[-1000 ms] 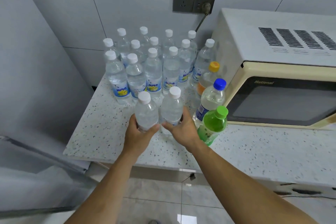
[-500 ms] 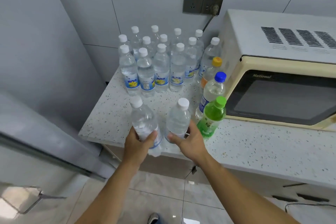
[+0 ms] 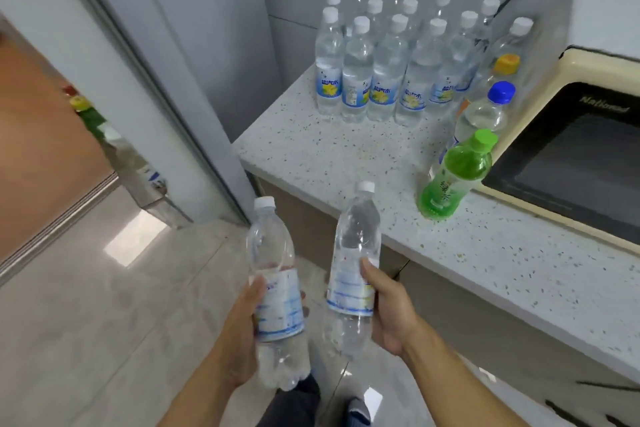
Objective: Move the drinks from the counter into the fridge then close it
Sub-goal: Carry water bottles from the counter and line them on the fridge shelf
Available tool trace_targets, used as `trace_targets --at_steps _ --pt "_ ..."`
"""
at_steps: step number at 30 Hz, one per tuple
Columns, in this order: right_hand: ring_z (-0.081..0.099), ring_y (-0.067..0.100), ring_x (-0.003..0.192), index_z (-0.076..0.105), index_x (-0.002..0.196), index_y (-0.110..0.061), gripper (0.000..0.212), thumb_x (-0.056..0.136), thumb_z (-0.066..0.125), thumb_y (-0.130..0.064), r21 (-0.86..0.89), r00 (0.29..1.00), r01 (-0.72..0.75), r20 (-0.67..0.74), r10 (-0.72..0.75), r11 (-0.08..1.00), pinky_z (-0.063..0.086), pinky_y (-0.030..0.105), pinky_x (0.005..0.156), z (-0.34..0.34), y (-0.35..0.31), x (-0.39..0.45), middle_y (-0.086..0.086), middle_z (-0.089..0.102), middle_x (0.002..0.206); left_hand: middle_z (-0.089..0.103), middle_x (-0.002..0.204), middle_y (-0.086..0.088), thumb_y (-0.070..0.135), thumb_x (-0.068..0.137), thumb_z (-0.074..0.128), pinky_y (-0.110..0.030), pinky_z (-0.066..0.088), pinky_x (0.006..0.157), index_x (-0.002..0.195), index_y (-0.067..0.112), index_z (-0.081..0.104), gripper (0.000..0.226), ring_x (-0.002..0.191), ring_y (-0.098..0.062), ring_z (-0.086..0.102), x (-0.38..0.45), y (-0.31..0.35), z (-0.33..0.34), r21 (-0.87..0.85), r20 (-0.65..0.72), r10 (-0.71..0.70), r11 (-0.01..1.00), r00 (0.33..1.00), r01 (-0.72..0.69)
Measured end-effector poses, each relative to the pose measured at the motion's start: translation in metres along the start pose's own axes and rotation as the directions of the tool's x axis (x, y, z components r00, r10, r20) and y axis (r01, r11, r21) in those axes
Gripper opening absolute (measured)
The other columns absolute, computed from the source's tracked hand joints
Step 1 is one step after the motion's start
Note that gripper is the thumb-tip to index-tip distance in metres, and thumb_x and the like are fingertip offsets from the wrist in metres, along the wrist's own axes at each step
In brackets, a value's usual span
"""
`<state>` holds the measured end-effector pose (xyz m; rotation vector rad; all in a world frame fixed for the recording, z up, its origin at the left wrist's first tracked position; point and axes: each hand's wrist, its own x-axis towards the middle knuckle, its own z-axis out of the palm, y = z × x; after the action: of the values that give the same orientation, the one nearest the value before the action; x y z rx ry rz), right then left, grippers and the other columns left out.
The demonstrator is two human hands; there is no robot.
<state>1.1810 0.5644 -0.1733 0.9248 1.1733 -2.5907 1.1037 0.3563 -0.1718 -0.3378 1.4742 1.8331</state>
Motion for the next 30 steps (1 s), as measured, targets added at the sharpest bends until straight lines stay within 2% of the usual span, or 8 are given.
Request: trace_targets --at_steps 3,7,13,16,21,24,27,30 --pt "0.074 0.030 0.085 0.071 0.110 -0.003 0.059 0.073 0.062 -0.047 -0.037 0.991 -0.127 0.026 0.128 0.991 0.060 0.037 0.071 0.014 0.035 0.000 0.019 0.075 0.103 0.074 0.102 -0.021 0.057 0.074 0.053 -0.040 0.060 0.057 0.099 0.015 0.079 0.056 0.079 -0.039 0.073 -0.031 -0.017 -0.027 -0.118 -0.125 -0.015 0.993 0.992 0.000" --pt "0.074 0.031 0.085 0.067 0.114 -0.001 0.071 0.063 0.069 -0.051 -0.166 0.977 -0.177 0.089 0.193 0.970 0.058 0.041 0.078 0.048 0.071 0.006 0.020 0.075 0.100 0.072 0.101 -0.026 0.057 0.073 0.053 -0.040 0.060 0.056 0.106 0.004 0.072 0.065 0.071 -0.039 0.072 -0.065 -0.026 -0.066 -0.327 -0.231 -0.056 0.945 0.971 -0.023" --pt "0.074 0.028 0.079 0.075 0.099 -0.003 0.060 0.061 0.084 -0.049 -0.324 0.927 -0.231 0.213 0.309 0.917 0.059 0.034 0.065 0.123 0.119 0.024 0.020 0.074 0.094 0.073 0.088 -0.022 0.062 0.071 0.053 -0.039 0.059 0.056 0.085 0.003 0.080 0.066 0.065 -0.034 0.071 -0.097 -0.026 -0.137 -0.506 -0.353 -0.053 0.850 0.934 -0.142" --pt "0.073 0.027 0.076 0.074 0.098 -0.004 0.064 0.058 0.079 -0.055 -0.378 0.909 -0.239 0.237 0.343 0.895 0.059 0.034 0.064 0.170 0.142 0.036 0.019 0.074 0.091 0.073 0.084 -0.019 0.059 0.071 0.055 -0.039 0.059 0.056 0.083 0.006 0.081 0.060 0.064 -0.032 0.070 -0.107 -0.019 -0.178 -0.562 -0.382 -0.033 0.802 0.924 -0.204" --pt "0.073 0.025 0.076 0.076 0.095 -0.011 0.047 0.067 0.073 -0.049 -0.462 0.891 -0.231 0.252 0.377 0.856 0.059 0.033 0.064 0.264 0.181 0.059 0.015 0.075 0.090 0.071 0.081 -0.014 0.058 0.075 0.056 -0.036 0.060 0.062 0.083 0.009 0.081 0.055 0.067 -0.027 0.070 -0.118 0.008 -0.263 -0.581 -0.417 0.015 0.764 0.909 -0.280" --pt "0.073 0.025 0.078 0.074 0.102 -0.011 0.055 0.066 0.077 -0.052 -0.511 0.883 -0.219 0.258 0.392 0.831 0.059 0.034 0.068 0.326 0.203 0.071 0.014 0.074 0.092 0.071 0.086 -0.015 0.060 0.073 0.060 -0.036 0.059 0.062 0.095 0.008 0.078 0.060 0.072 -0.027 0.070 -0.127 0.031 -0.318 -0.532 -0.438 0.021 0.800 0.899 -0.278" --pt "0.073 0.023 0.080 0.071 0.108 -0.009 0.058 0.070 0.070 -0.052 -0.551 0.871 -0.205 0.274 0.407 0.809 0.058 0.034 0.070 0.381 0.223 0.083 0.012 0.074 0.093 0.073 0.090 -0.014 0.064 0.069 0.061 -0.035 0.059 0.062 0.114 0.007 0.067 0.073 0.076 -0.025 0.072 -0.134 0.054 -0.370 -0.484 -0.458 0.029 0.830 0.889 -0.277" --pt "0.071 0.022 0.081 0.069 0.111 -0.008 0.059 0.072 0.066 -0.053 -0.586 0.857 -0.173 0.306 0.414 0.792 0.057 0.034 0.073 0.427 0.236 0.099 0.011 0.072 0.094 0.075 0.089 -0.011 0.064 0.071 0.058 -0.033 0.059 0.060 0.118 0.009 0.063 0.074 0.075 -0.023 0.074 -0.132 0.077 -0.412 -0.494 -0.439 0.051 0.820 0.897 -0.288"
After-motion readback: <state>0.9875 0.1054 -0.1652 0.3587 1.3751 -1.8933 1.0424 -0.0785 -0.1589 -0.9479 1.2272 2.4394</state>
